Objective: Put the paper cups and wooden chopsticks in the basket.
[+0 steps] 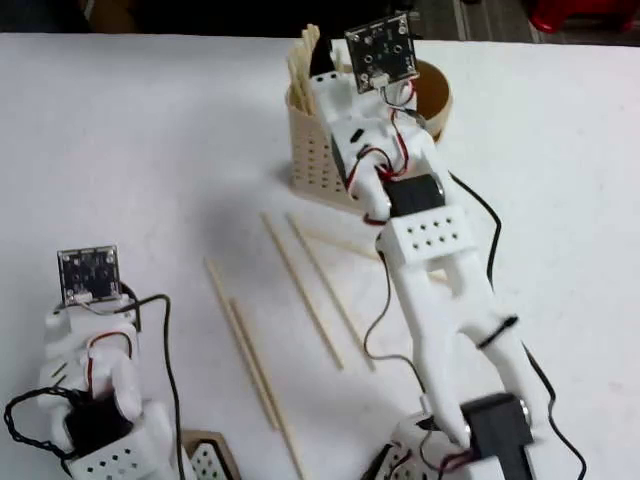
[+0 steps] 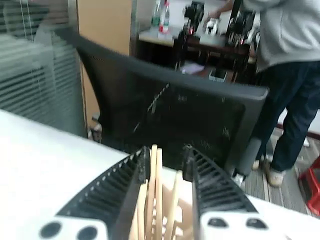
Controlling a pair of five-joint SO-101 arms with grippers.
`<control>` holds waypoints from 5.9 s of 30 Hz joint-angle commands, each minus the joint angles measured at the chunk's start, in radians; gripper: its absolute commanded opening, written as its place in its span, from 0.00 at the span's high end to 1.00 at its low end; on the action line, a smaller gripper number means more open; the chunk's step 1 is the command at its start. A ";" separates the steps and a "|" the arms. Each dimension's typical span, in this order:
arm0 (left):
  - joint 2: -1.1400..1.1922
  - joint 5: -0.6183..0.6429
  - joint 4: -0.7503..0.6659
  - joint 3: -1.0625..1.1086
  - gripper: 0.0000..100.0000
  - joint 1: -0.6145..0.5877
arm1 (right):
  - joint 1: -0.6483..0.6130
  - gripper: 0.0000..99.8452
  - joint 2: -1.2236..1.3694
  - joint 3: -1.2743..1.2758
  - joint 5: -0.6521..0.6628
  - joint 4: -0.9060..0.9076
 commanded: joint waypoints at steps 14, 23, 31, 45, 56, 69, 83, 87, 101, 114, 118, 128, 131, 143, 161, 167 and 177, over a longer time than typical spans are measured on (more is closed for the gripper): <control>-0.010 -0.002 -0.008 -0.106 0.83 0.030 | -0.064 0.88 -0.498 0.170 -0.002 0.932; -0.008 -0.138 0.180 -0.316 0.83 0.143 | 0.061 0.88 -0.667 0.635 -0.153 0.673; 0.337 -0.181 0.292 -0.497 0.78 0.220 | 0.154 0.88 -0.670 0.783 -0.186 0.472; 1.003 0.060 0.305 -0.609 0.76 0.544 | 0.160 0.88 -0.670 0.792 -0.186 0.466; 1.293 0.270 0.245 -0.703 0.76 0.688 | 0.160 0.88 -0.670 0.798 -0.186 0.466; 1.790 0.338 0.043 -0.806 0.76 0.688 | 0.160 0.88 -0.670 0.799 -0.186 0.466; 2.012 0.485 0.031 -1.042 0.76 0.693 | 0.160 0.88 -0.670 0.807 -0.184 0.466; 2.043 0.485 0.032 -1.092 0.76 0.693 | 0.160 0.88 -0.670 0.807 -0.184 0.466; 2.057 0.479 0.032 -1.114 0.97 0.696 | 0.160 0.88 -0.670 0.807 -0.184 0.466; 2.048 0.480 0.034 -1.183 0.98 0.685 | 0.160 0.88 -0.670 0.809 -0.183 0.466; 2.048 0.480 0.034 -1.246 0.98 0.685 | 0.160 0.88 -0.670 0.809 -0.183 0.466; 2.048 0.431 0.118 -1.369 0.98 0.624 | 0.160 0.88 -0.670 0.809 -0.180 0.466; 2.048 0.341 0.203 -1.405 0.98 0.627 | 0.160 0.88 -0.670 0.809 -0.178 0.466; 2.049 0.325 0.370 -1.363 0.98 0.661 | 0.159 0.88 -0.670 0.809 -0.178 0.466; 2.058 0.384 0.180 -1.166 0.97 0.746 | 0.159 0.88 -0.670 0.809 -0.178 0.466; 2.048 0.384 0.218 -1.185 0.97 0.746 | 0.159 0.88 -0.670 0.809 -0.178 0.466; 2.048 0.377 0.330 -1.277 0.97 0.762 | 0.159 0.88 -0.670 0.809 -0.178 0.466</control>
